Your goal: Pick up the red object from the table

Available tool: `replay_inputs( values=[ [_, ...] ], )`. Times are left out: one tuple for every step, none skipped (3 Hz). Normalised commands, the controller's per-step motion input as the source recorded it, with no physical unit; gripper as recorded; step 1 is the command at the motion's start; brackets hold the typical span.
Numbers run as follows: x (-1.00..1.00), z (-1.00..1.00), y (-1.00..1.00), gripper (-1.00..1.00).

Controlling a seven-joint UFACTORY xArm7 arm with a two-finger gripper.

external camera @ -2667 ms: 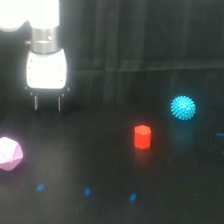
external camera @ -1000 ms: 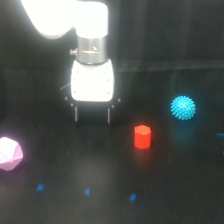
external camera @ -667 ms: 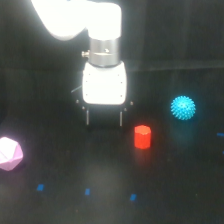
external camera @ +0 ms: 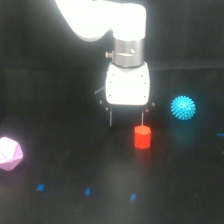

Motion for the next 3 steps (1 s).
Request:
replay_inputs(
  values=[
    [-0.19, 0.09, -0.58, -0.07],
    [0.69, -0.91, -0.61, 0.36],
    [-0.51, -0.66, 0.28, -0.78]
  ],
)
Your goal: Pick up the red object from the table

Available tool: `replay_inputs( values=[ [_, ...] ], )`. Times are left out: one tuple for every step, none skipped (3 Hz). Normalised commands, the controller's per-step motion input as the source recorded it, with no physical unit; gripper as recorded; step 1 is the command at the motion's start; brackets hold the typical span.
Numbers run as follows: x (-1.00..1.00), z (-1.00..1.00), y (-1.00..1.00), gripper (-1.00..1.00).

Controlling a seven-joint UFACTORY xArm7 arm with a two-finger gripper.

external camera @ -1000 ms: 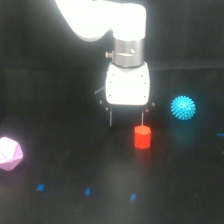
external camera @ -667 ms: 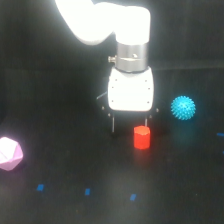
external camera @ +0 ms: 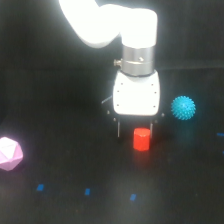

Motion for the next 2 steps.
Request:
replay_inputs(
  values=[
    [-0.92, 0.67, -0.14, -0.12],
    [-0.54, -0.21, -0.26, -0.01]
  ],
)
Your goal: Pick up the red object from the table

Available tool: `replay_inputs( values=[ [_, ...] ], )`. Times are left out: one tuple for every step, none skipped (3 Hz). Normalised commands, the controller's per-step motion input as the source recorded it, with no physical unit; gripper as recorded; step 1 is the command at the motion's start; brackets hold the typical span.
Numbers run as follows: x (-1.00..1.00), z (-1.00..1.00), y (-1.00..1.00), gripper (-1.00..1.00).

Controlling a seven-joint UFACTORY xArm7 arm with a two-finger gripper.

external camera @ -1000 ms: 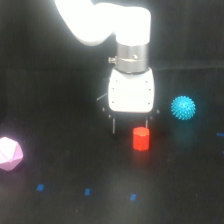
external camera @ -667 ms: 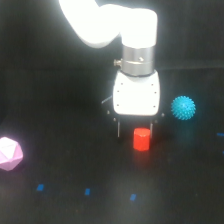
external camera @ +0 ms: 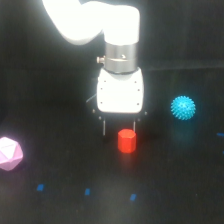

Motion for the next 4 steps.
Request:
replay_inputs(
  values=[
    [-0.93, -0.26, 0.00, 0.11],
    [0.20, 0.00, 0.14, -0.52],
    [1.00, 0.36, 0.13, -0.13],
    [0.10, 0.00, -0.80, 0.02]
  ],
)
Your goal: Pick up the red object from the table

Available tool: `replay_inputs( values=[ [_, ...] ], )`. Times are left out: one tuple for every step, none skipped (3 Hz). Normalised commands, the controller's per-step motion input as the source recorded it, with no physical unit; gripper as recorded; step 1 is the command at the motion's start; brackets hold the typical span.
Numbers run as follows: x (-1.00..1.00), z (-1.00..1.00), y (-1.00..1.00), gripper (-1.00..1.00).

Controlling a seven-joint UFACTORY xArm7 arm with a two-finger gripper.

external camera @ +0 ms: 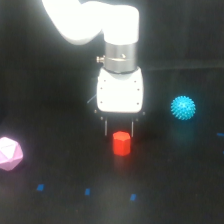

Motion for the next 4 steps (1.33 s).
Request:
replay_inputs(
  values=[
    [0.05, -0.57, -0.06, -0.05],
    [0.24, -0.37, 0.19, -0.97],
    [0.55, 0.58, -0.23, -1.00],
    [0.08, 1.00, -0.27, -1.00]
  ],
)
